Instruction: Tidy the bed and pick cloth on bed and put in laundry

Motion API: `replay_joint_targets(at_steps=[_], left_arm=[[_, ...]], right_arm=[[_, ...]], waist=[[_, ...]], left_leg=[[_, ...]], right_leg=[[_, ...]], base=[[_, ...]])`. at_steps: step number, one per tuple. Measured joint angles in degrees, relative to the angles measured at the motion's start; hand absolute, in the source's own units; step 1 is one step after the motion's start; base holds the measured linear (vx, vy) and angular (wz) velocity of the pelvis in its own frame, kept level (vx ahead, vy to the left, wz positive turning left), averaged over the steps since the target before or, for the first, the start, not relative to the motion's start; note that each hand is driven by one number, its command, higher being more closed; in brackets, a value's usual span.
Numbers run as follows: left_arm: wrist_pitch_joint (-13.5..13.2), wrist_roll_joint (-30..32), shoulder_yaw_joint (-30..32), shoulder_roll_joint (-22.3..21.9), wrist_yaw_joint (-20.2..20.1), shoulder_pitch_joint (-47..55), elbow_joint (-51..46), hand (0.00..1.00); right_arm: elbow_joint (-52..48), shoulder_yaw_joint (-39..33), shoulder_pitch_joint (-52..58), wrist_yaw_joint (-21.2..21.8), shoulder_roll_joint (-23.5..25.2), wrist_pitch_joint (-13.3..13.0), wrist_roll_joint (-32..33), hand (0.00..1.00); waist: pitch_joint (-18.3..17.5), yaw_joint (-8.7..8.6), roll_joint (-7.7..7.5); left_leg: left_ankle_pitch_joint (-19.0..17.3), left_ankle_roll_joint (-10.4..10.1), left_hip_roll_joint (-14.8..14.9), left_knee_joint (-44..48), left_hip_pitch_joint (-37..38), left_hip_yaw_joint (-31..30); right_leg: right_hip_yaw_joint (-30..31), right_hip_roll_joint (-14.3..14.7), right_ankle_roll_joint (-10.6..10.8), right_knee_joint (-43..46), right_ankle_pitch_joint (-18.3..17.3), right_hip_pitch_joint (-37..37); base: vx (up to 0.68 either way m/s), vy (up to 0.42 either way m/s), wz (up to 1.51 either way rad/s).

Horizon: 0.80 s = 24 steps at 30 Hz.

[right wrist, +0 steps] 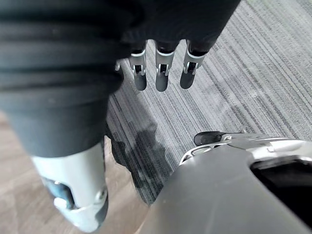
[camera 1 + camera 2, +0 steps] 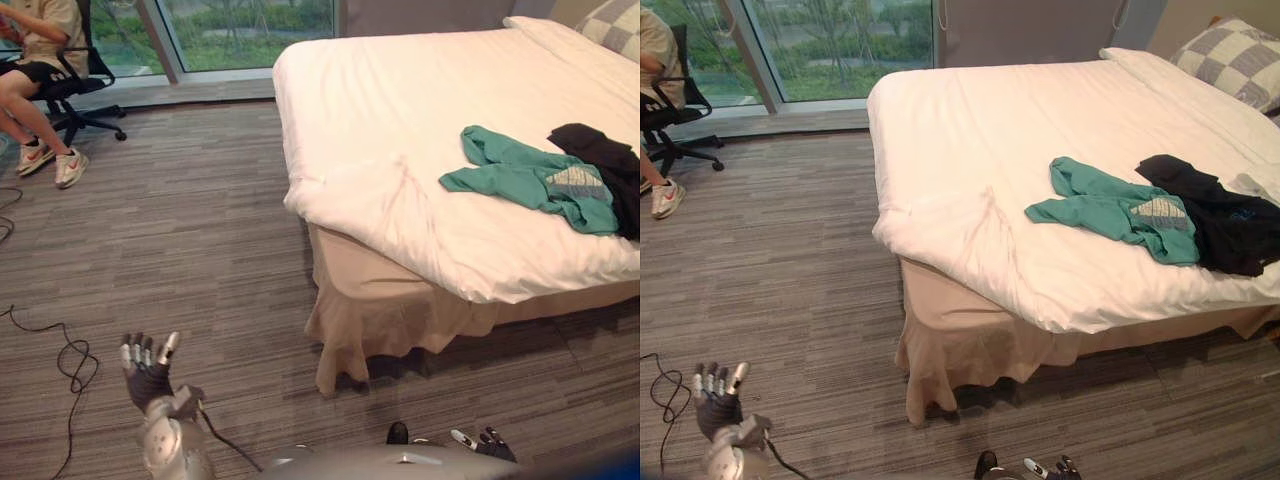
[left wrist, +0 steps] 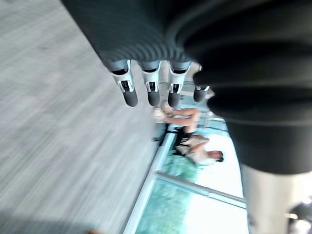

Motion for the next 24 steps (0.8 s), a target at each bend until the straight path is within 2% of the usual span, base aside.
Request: replay_joint_targets(at_steps=[2,3,4,5,7,9,10,12,14,16,20,22,24], left_arm=[[0.5,3.5,1.3,6.4,1.7,-6.3,-6.0,0.00],[2.4,7.3,1.3,10.6,3.5,-10.7,-8.3,0.00],[3.8,9.6,1.2,12.5,4.5,-12.9,-9.5,0.00],[6.4,13.8,0.6,15.3,6.3,-17.5,-11.8,0.00],[9.3,19.3,-1.2,15.3,8.8,-22.5,-13.0,0.00],[13.1,23.9,-6.4,14.9,12.1,-27.2,-12.9,0.00],[14.0,25.0,-7.9,14.5,12.7,-28.4,-12.9,0.00],[17.5,31.0,-13.2,14.0,16.1,-31.4,-12.6,0.00],[20.1,34.4,-15.8,13.9,18.0,-33.7,-12.4,0.00],[22.0,37.0,-18.1,13.6,19.1,-37.2,-10.9,0.00],[28.4,44.0,-23.2,13.6,19.8,-41.1,-7.4,0.00],[34.5,48.0,-27.6,13.6,19.8,-42.9,-4.6,0.00],[39.5,50.7,-29.2,13.5,19.9,-44.4,-2.6,0.00]], right_arm=[[-0.3,1.2,0.6,0.9,-0.1,-0.7,-0.2,0.00],[-0.9,1.6,1.1,1.1,-0.1,-1.0,-0.3,0.00],[-1.2,2.0,1.4,1.1,-0.1,-1.2,-0.6,0.00],[-1.4,2.7,1.8,1.2,-0.4,-1.3,-1.3,0.00],[-1.4,2.7,2.5,1.1,-0.9,-1.2,-1.3,0.00],[-1.6,2.6,2.6,1.0,-1.2,-1.2,-1.3,0.00],[-2.0,2.6,2.6,0.9,-1.2,-1.2,-1.3,0.00],[-3.0,2.6,2.3,0.9,-1.9,-1.1,-1.3,0.00],[-3.7,2.6,1.9,0.9,-2.2,-1.2,-1.2,0.00],[-4.3,2.5,1.2,0.9,-2.9,-1.0,-1.2,0.00],[-6.0,2.5,0.1,1.2,-4.2,0.1,-1.2,0.00],[-7.3,2.5,-0.8,2.0,-5.0,0.3,-1.3,0.00],[-8.8,2.6,-1.3,2.3,-5.0,0.3,-1.3,0.00]], waist=[[-0.5,-0.31,-0.24],[-1.1,-0.88,-0.08],[-1.5,-1.37,0.17],[-2.0,-3.06,0.71],[-3.2,-4.12,1.59],[-3.2,-4.60,2.18],[-3.2,-4.84,2.24],[-2.8,-6.48,2.54],[-1.3,-7.30,3.24],[0.6,-7.63,4.15],[3.5,-9.36,5.51],[4.4,-10.95,5.85],[5.8,-11.71,5.65]], left_leg=[[-0.2,-0.4,0.2,0.0,1.0,2.4],[-0.1,-0.6,0.2,0.0,1.2,3.4],[-0.1,-0.6,0.1,0.0,1.2,4.1],[-0.2,-0.7,0.0,0.1,1.5,5.9],[-0.2,-0.7,-0.2,0.4,0.3,7.9],[-0.1,-0.9,-0.4,1.4,-1.6,9.5],[0.1,-1.2,-0.4,1.5,-2.0,9.9],[1.1,-1.6,-0.6,1.7,-3.8,11.0],[2.4,-2.0,-0.8,1.9,-4.6,12.1],[4.3,-1.6,-1.5,2.0,-5.0,12.6],[6.7,-0.3,-2.1,3.1,-5.9,15.6],[8.2,0.2,-2.8,3.4,-7.7,17.4],[8.6,0.3,-2.9,3.5,-8.0,18.8]], right_leg=[[1.7,0.3,0.0,0.0,0.0,0.0],[2.6,0.4,0.0,0.0,0.0,-0.2],[2.8,0.4,0.0,0.0,0.1,-0.4],[3.5,0.4,0.0,0.0,0.1,-0.6],[5.2,0.4,-0.1,0.3,0.3,-2.6],[6.9,0.3,-0.3,0.4,0.7,-4.9],[7.4,0.4,-0.5,0.4,0.9,-5.5],[8.8,0.4,-0.9,0.4,1.2,-8.1],[10.1,0.4,-1.2,1.2,1.1,-9.4],[10.9,-0.1,-1.8,4.6,-0.4,-11.7],[13.4,-0.6,-2.6,11.9,-4.0,-16.6],[14.5,-1.2,-2.9,15.2,-5.3,-20.1],[15.5,-1.1,-3.1,16.5,-5.7,-21.7]], base=[[0.04,0.025,-0.41],[0.02,0.017,-0.37],[0.03,0.018,-0.35],[0.03,0.017,-0.34],[0.03,0.011,-0.45],[0.02,-0.020,-0.41],[0.00,-0.040,-0.34],[0.00,-0.063,-0.26],[-0.01,-0.064,-0.27],[-0.04,-0.068,-0.20],[-0.03,-0.075,-0.25],[-0.02,-0.044,-0.20],[-0.04,-0.013,-0.24]])
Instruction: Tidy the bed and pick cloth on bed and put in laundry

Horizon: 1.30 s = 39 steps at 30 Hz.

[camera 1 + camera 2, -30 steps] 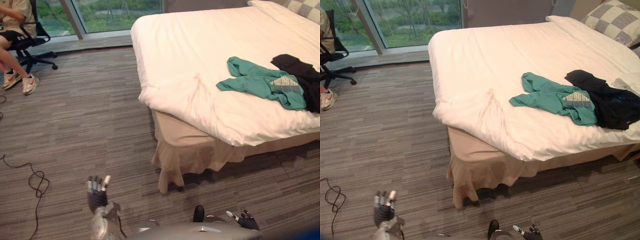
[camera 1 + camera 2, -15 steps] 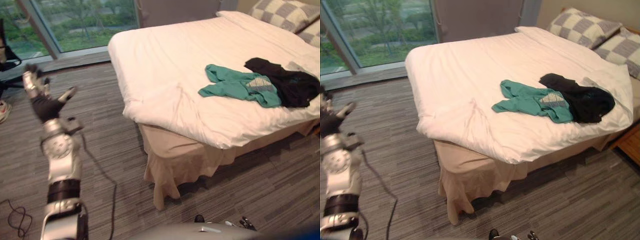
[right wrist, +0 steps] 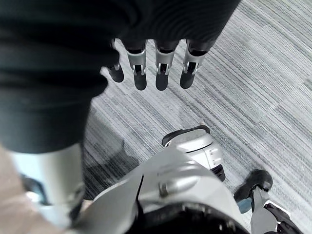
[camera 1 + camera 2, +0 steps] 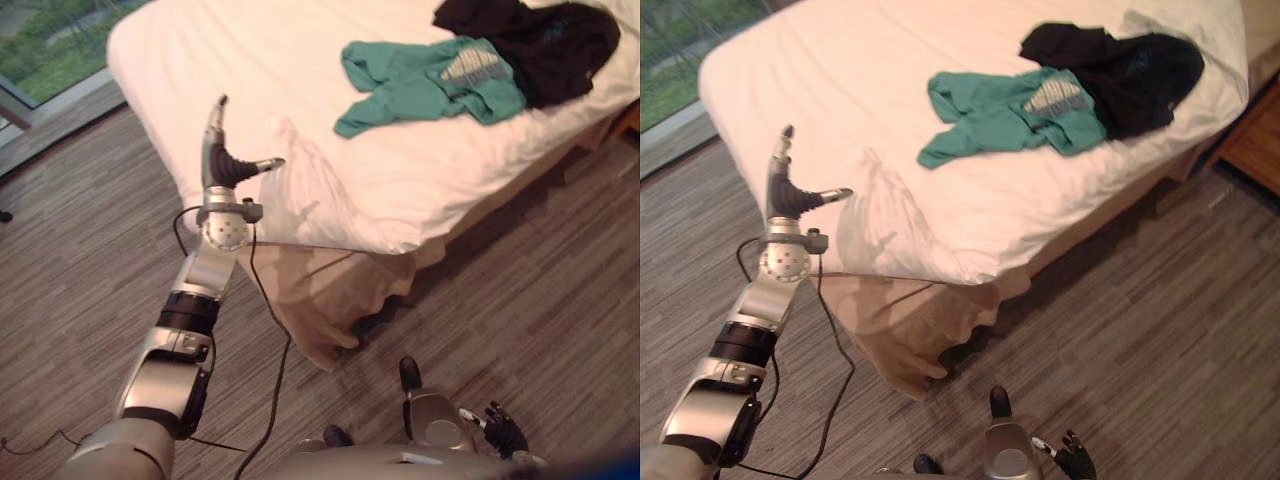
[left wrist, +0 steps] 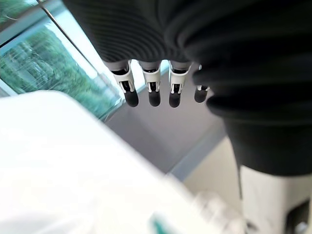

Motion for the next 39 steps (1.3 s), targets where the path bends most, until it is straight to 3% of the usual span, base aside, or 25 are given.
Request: replay_joint_targets(at_steps=[2,4,5,6,9,13,14,19,25,35,39], left_arm=[[8.1,3.3,-0.2,-0.6,0.0,-2.1,3.7,0.00],[11.5,3.6,-0.2,-0.8,0.0,-3.0,4.9,0.00],[16.9,4.3,-0.2,-1.3,0.1,-4.1,6.5,0.00],[19.9,4.3,-0.1,-1.4,0.8,-4.4,7.3,0.00],[26.2,4.3,0.5,-1.5,3.2,-5.2,8.0,0.00],[30.6,4.2,1.3,-1.5,6.6,-8.3,8.1,0.00],[31.4,4.2,1.7,-1.6,7.4,-9.3,8.1,1.00],[31.0,4.3,4.0,-1.6,9.6,-13.0,8.1,1.00],[25.9,4.1,5.7,-1.2,9.0,-15.6,9.3,1.00],[18.0,-4.9,4.8,-0.9,1.7,-16.6,10.1,1.00],[13.9,-7.0,3.6,-0.8,-0.3,-13.1,7.1,1.00]], right_arm=[[-2.2,0.2,-0.5,0.6,0.0,-0.3,0.1,0.00],[-2.8,0.2,-0.8,1.0,0.0,-0.3,0.1,0.00],[-4.0,0.4,-1.2,1.3,0.1,-0.5,0.3,0.00],[-5.3,1.2,-1.5,1.6,0.4,-0.7,0.7,0.00],[-9.8,3.2,-1.7,2.4,0.5,-1.9,2.1,0.00],[-13.0,5.4,-3.7,3.0,0.5,-2.3,5.4,0.00],[-14.2,6.0,-3.8,3.2,0.5,-2.7,5.9,0.00],[-16.8,7.0,-3.9,4.5,0.6,-2.8,8.0,0.00],[-17.4,6.9,-3.9,6.2,0.3,-3.6,8.1,0.00],[-17.2,6.5,-3.9,6.4,0.5,-3.5,7.8,0.00],[-15.0,4.2,-3.5,5.8,1.0,-3.2,6.6,0.00]], waist=[[1.0,-1.25,-0.26],[1.7,-1.67,-0.51],[2.6,-2.19,-1.08],[3.7,-2.18,-1.79],[5.0,-1.92,-2.81],[7.1,-1.52,-3.95],[7.2,-1.52,-4.01],[9.2,-0.91,-4.69],[9.7,-0.36,-4.69],[9.7,0.14,-4.66],[9.5,1.93,-4.27]], left_leg=[[0.2,0.2,0.1,0.4,-2.2,2.0],[0.2,0.2,0.0,0.5,-2.9,3.0],[0.1,0.3,0.0,0.4,-3.8,3.5],[0.1,0.4,0.2,0.5,-3.9,4.1],[-1.8,1.1,1.0,1.6,-6.3,5.7],[-3.7,1.1,1.4,1.4,-8.2,6.1],[-4.2,1.2,1.4,1.5,-9.4,6.1],[-5.9,1.4,2.0,3.0,-11.8,6.0],[-7.8,1.7,3.2,5.5,-13.5,5.7],[-8.3,2.0,2.8,5.5,-10.7,4.5],[-8.3,2.0,2.7,5.4,-8.3,3.7]], right_leg=[[1.2,0.0,0.0,1.9,-0.2,-3.6],[1.3,0.0,0.0,2.5,-0.2,-4.8],[1.4,0.0,0.0,3.4,-0.2,-6.2],[1.4,0.1,0.0,3.8,-0.2,-6.5],[1.1,0.5,0.0,4.6,-0.1,-9.1],[0.8,0.9,0.1,5.3,0.7,-11.5],[0.7,0.8,0.3,5.5,0.9,-12.7],[0.3,0.8,0.3,5.3,2.1,-14.6],[-0.2,0.8,0.4,3.4,3.8,-14.3],[-1.4,-0.2,0.6,2.8,3.9,-10.3],[-2.4,-0.5,0.8,2.8,3.4,-7.5]], base=[[-0.06,-0.006,-0.26],[-0.04,0.000,-0.09],[-0.05,0.009,0.01],[-0.07,0.017,0.05],[-0.09,0.019,0.07],[-0.07,0.020,0.04],[-0.07,0.022,0.04],[-0.06,0.010,0.04],[-0.04,0.000,0.03],[0.01,0.027,0.07],[-0.01,0.014,0.09]])
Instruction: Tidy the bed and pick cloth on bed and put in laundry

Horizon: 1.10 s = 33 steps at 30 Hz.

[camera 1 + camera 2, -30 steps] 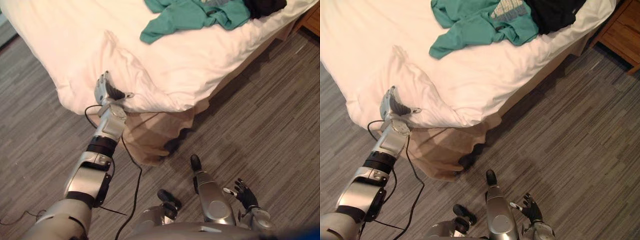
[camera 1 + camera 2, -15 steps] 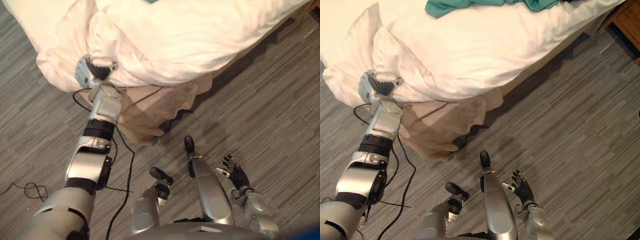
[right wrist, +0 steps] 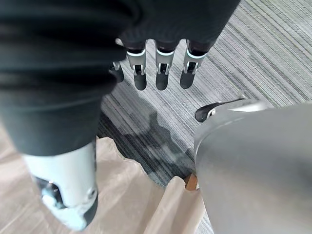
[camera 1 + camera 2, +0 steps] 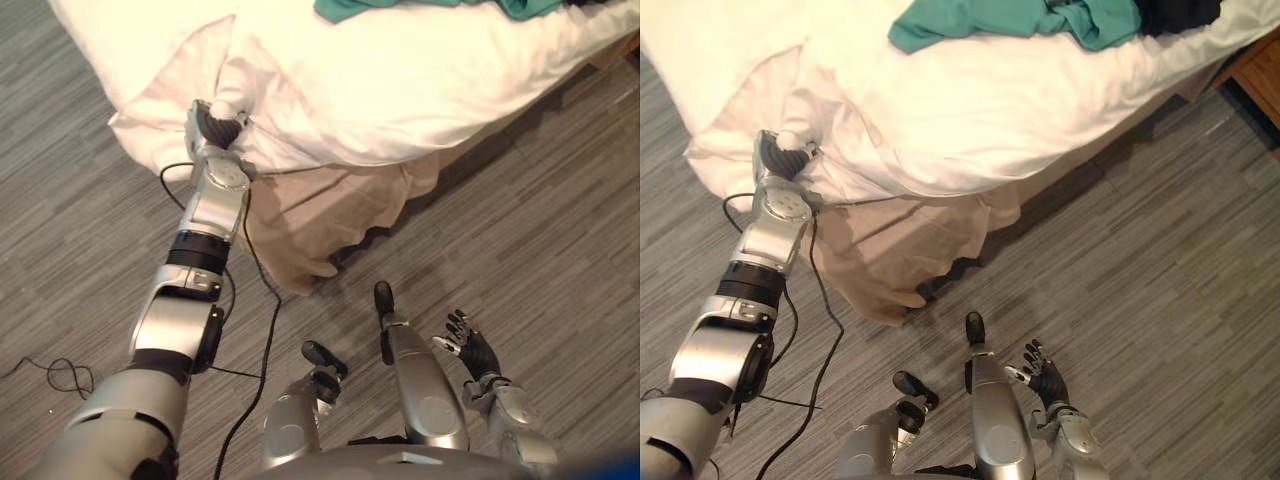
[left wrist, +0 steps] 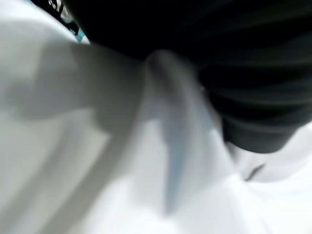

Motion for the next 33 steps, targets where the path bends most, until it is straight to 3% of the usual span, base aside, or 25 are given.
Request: replay_joint_targets(at_steps=[3,6,7,11,13,16,20,24,28,30,31,33], left_arm=[[-3.2,-0.1,-0.4,0.0,-1.5,5.1,-3.0,1.00],[-7.4,-0.2,-0.9,-0.2,-1.8,14.4,-7.1,1.00],[-9.2,-0.9,-1.0,-0.6,-1.9,18.4,-9.2,0.00],[-14.2,-3.1,-1.0,-4.0,-2.0,33.2,-17.0,0.00],[-15.3,-4.3,-0.8,-6.6,-1.9,39.2,-18.1,0.00],[-16.1,-4.8,-0.9,-10.4,-2.3,48.1,-19.5,0.00],[-16.4,-7.0,-2.1,-12.2,-8.5,58.8,-19.3,0.00],[-16.5,-12.5,-6.4,-14.2,-18.1,65.0,-11.5,0.00],[-16.3,-11.2,-8.0,-15.7,-19.9,66.7,1.4,0.00],[-17.8,-12.5,-6.3,-16.4,-20.0,66.6,4.6,0.00],[-19.9,-12.5,-5.9,-16.8,-20.0,65.5,7.3,0.00],[-22.4,-12.2,-3.3,-18.2,-19.4,63.2,12.7,0.00]], right_arm=[[2.9,-1.9,0.8,-0.7,0.5,0.6,-1.8,0.00],[6.7,-4.3,3.0,-2.2,2.1,1.5,-4.2,0.00],[8.5,-4.8,3.6,-2.9,2.1,2.2,-4.3,0.00],[14.7,-8.1,5.4,-5.8,3.5,3.0,-4.2,0.00],[16.0,-9.0,6.7,-6.4,3.8,3.1,-4.2,0.00],[17.5,-10.0,7.9,-7.1,3.8,3.2,-4.3,0.00],[18.8,-10.5,8.2,-7.5,4.5,4.4,-4.3,0.00],[19.4,-10.3,8.4,-8.4,4.6,6.6,-3.5,0.00],[20.2,-8.4,8.1,-10.2,4.5,8.1,3.7,0.00],[22.1,-8.4,7.4,-11.5,4.5,8.5,7.9,0.00],[23.8,-8.5,6.9,-12.7,4.5,8.5,10.6,0.00],[25.6,-9.3,6.1,-14.5,4.3,8.4,12.7,0.00]], waist=[[-0.8,0.45,0.73],[-4.4,0.85,1.86],[-5.7,0.79,2.07],[-10.3,1.00,2.87],[-12.6,1.92,3.55],[-14.2,3.87,3.88],[-16.2,5.13,2.53],[-17.0,6.72,1.40],[-17.9,7.22,0.30],[-18.2,7.41,-0.18],[-18.4,7.83,-0.39],[-18.9,7.93,0.23]], left_leg=[[0.0,0.0,-0.1,-0.3,1.7,-1.6],[0.5,0.0,-0.8,-2.2,3.3,-4.0],[1.1,-0.2,-0.9,-3.1,4.1,-4.9],[2.6,-0.9,-0.9,-6.3,7.1,-9.0],[2.6,-0.9,-0.7,-6.5,7.1,-10.4],[2.8,-1.0,-0.7,-7.4,8.5,-11.7],[2.9,-1.1,-1.0,-8.0,9.1,-14.0],[2.9,-1.1,-1.5,-9.0,11.7,-15.1],[2.8,-1.2,-1.6,-9.3,12.8,-15.4],[2.7,-1.3,-1.7,-9.7,12.9,-15.7],[2.7,-1.3,-1.8,-9.8,13.0,-15.7],[2.7,-1.2,-1.8,-10.0,13.8,-15.5]], right_leg=[[-1.4,-0.5,0.2,0.1,-0.8,2.6],[-3.4,-1.1,0.6,0.0,-1.9,4.6],[-4.3,-1.3,0.6,-0.5,-2.0,6.0],[-7.4,-0.4,0.7,-5.7,-1.4,12.1],[-8.6,-0.1,0.8,-8.2,-0.7,13.9],[-9.7,0.4,1.0,-11.7,0.4,17.3],[-11.8,0.9,1.2,-16.1,2.0,20.8],[-12.6,1.3,1.4,-18.9,3.2,24.9],[-12.6,1.2,1.5,-19.3,3.1,25.5],[-12.6,1.2,1.5,-19.3,3.0,25.5],[-12.5,1.0,1.5,-19.3,3.0,25.5],[-12.3,0.9,1.6,-19.3,3.1,26.0]], base=[[-0.01,0.009,0.27],[0.01,0.012,0.35],[0.04,-0.001,0.39],[0.04,-0.016,0.38],[0.04,0.003,0.31],[0.05,0.020,0.26],[0.01,0.006,0.27],[0.01,0.012,0.10],[-0.05,0.014,0.01],[-0.04,0.000,-0.01],[-0.03,0.005,-0.05],[-0.02,0.009,-0.06]])
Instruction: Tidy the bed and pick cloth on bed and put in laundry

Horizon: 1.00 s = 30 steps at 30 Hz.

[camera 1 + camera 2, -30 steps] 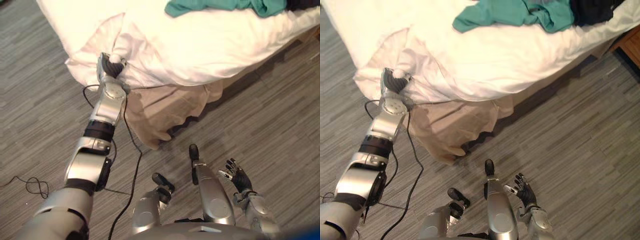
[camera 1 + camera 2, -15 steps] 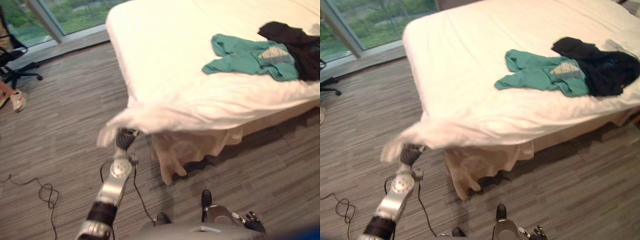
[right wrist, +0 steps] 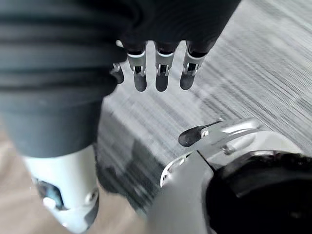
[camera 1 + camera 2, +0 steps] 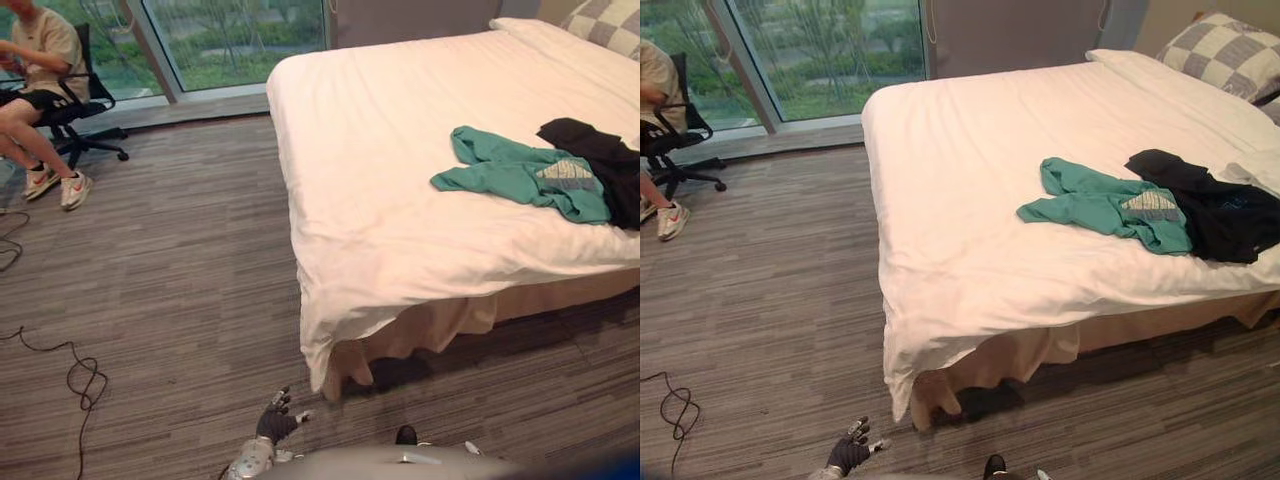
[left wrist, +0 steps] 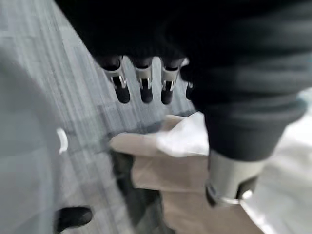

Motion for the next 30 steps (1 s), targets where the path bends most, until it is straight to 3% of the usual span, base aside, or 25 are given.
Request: replay_joint_targets(at_steps=[4,5,9,13,15,17,20,24,26,30], left_arm=[[-0.1,3.6,8.9,0.1,1.9,-3.0,7.7,0.00],[1.1,3.8,10.6,0.5,2.1,-3.1,9.1,0.00],[5.0,3.9,16.3,1.0,2.0,-3.6,10.8,0.00],[5.4,4.3,17.2,2.2,1.8,-5.1,10.8,0.00],[5.7,4.3,17.0,2.2,1.6,-6.4,10.9,0.00],[5.6,4.2,16.7,2.2,1.5,-6.8,11.0,0.00],[4.7,4.2,15.9,2.5,1.5,-5.1,11.3,0.00],[1.3,4.1,15.8,2.3,1.5,-3.2,11.5,0.00],[-1.3,3.0,15.5,2.1,1.5,-2.8,12.9,0.00],[-4.3,-1.5,13.6,2.0,1.3,-2.4,12.8,0.00]], right_arm=[[0.3,-1.8,-2.0,-4.9,0.4,-2.5,0.7,0.00],[0.0,-3.5,-3.0,-6.5,0.2,-3.6,-1.0,1.00],[-4.1,-11.2,-10.1,-8.0,-4.5,-6.0,-6.9,1.00],[-8.0,-12.8,-21.5,-4.4,-13.2,-9.3,-10.8,1.00],[-10.1,-12.3,-26.6,3.2,-18.5,-12.1,-10.0,1.00],[-14.3,-9.6,-27.9,8.5,-21.7,-13.1,-9.8,1.00],[-27.3,-4.9,-28.1,15.7,-22.6,-15.5,-9.6,1.00],[-42.6,0.1,-28.1,23.2,-22.1,-14.5,-9.6,1.00],[-45.9,5.0,-28.7,27.6,-19.4,-12.2,-9.4,1.00],[-45.7,15.7,-29.9,30.4,-14.9,-6.5,-9.2,1.00]], waist=[[-0.2,-0.04,-0.59],[-0.1,0.06,-0.76],[0.1,0.79,-1.22],[0.2,0.97,-1.72],[0.1,1.81,-1.84],[0.0,1.90,-2.02],[0.0,1.43,-2.10],[-0.1,0.90,-3.04],[0.1,1.04,-3.89],[0.6,2.49,-4.11]], left_leg=[[-0.6,-0.6,0.3,0.0,1.6,0.9],[-0.7,-0.6,0.3,0.0,1.8,1.3],[-0.8,-0.5,0.2,0.0,2.1,1.7],[-0.4,-0.1,0.2,-0.2,2.0,0.5],[-0.4,-0.1,0.2,-0.4,1.6,-0.5],[-0.2,0.0,0.1,-0.6,0.8,-1.4],[0.0,0.1,-0.5,-1.1,0.3,-3.3],[0.2,0.3,-1.0,-0.8,0.2,-6.0],[0.3,0.5,-1.6,0.3,0.1,-7.5],[0.4,0.7,-2.4,0.8,-0.2,-10.3]], right_leg=[[0.3,0.0,0.5,0.0,-0.4,1.2],[0.3,0.0,0.5,0.0,-0.4,1.2],[0.1,-0.2,0.5,0.0,-0.4,1.4],[-1.2,-0.4,0.5,0.0,-0.4,1.8],[-1.7,-0.3,0.6,0.0,-0.5,1.8],[-2.1,-0.3,0.7,0.0,-0.6,1.4],[-2.8,-0.3,0.7,0.0,-0.7,1.2],[-3.0,-0.6,1.2,0.3,-0.3,1.4],[-3.3,-1.5,1.6,0.3,0.1,2.4],[-4.8,-2.5,1.7,0.0,0.3,3.3]], base=[[-0.02,0.006,-0.11],[-0.01,-0.007,-0.15],[0.00,0.003,-0.04],[0.01,-0.002,0.16],[0.04,-0.007,0.22],[0.06,0.002,0.22],[0.08,0.007,0.06],[0.08,0.006,0.06],[0.01,0.027,0.13],[-0.08,0.017,0.19]])
